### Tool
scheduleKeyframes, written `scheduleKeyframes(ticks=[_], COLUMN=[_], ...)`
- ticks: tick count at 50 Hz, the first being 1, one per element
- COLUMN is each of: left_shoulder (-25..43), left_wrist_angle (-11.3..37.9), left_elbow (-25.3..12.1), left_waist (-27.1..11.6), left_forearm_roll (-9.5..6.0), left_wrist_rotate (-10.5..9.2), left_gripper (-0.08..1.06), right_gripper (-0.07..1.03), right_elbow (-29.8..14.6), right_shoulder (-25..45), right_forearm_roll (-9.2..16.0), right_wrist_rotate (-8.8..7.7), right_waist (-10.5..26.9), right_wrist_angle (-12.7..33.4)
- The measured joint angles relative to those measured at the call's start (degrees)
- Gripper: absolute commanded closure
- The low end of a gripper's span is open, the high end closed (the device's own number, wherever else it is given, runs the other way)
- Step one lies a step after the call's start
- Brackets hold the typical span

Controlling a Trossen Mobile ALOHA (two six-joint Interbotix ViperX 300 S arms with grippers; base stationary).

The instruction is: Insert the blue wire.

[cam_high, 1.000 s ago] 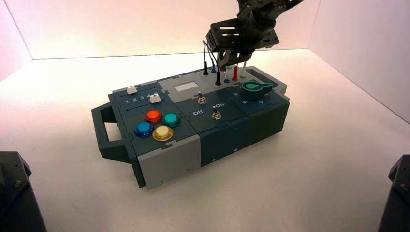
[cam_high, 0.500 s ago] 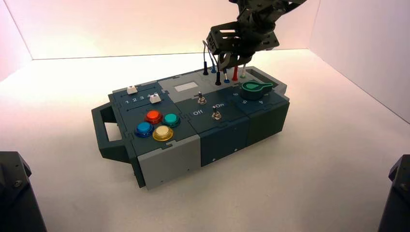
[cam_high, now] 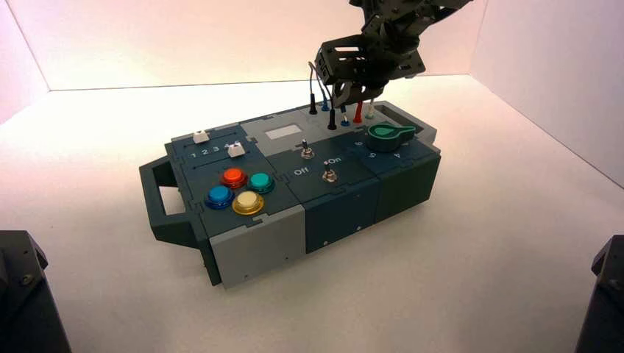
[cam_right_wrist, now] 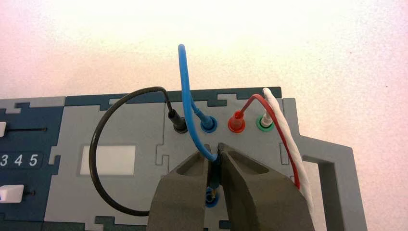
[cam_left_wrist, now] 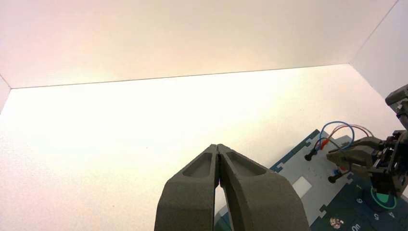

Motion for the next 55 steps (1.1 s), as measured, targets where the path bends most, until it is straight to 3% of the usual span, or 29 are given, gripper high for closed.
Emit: scheduleKeyframes(ticks=[55], left_shoulder=[-0.4], left_wrist_angle=[-0.2], left_elbow=[0.0], left_waist=[0.0], left_forearm_roll=[0.09], left_wrist_rotate=[0.0], left_gripper=[1.01], right_gripper=[0.98], right_elbow=[0.4], right_shoulder=[-1.0], right_forearm_roll=[0.0], right_wrist_rotate=[0.79], right_waist=[0.2], right_wrist_angle=[0.5])
